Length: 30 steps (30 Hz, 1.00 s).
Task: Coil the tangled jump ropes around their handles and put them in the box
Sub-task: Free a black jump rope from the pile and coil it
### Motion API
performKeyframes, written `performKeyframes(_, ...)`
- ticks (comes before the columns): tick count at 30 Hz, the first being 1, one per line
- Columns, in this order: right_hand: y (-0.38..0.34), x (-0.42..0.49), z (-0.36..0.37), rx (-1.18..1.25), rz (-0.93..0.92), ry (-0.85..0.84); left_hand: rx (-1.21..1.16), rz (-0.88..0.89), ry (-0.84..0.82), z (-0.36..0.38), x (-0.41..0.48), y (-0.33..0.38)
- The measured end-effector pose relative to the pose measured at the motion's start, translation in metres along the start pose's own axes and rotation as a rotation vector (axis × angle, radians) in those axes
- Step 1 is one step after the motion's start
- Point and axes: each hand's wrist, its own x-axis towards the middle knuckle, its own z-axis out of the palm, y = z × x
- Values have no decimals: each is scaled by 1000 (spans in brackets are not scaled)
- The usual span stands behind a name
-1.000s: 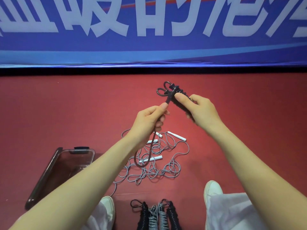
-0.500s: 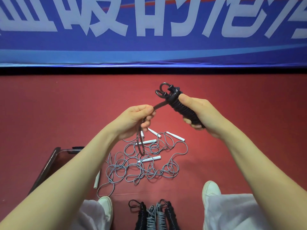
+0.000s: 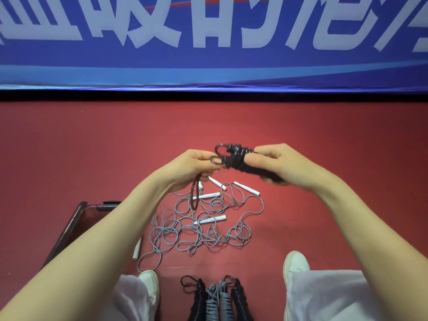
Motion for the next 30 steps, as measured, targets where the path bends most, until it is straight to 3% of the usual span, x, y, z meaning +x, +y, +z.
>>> performKeyframes(3,0,-4,1,-144,76,-189,116,26,-4,4,-1,8)
performKeyframes(8,4,3,11,-627,145,-146,359,50,128,20,1,14)
performKeyframes(10,4,4,21,-845,187,-83,560,82,209,32,1,10)
performKeyframes(12,6,9,30,-981,188,51,584,129,350,42,2,7)
performKeyframes(15,6,15,29,-985,175,303,475,226,532,50,3,10)
performKeyframes(19,7,16,30,-958,186,375,559,335,594,54,0,9)
performKeyframes(24,9,20,26,-896,212,443,328,423,698,54,0,1)
performKeyframes(27,11,21,21,-823,217,486,133,344,633,52,0,1)
performKeyframes(30,10,21,21,-711,202,529,-249,264,536,54,-1,2)
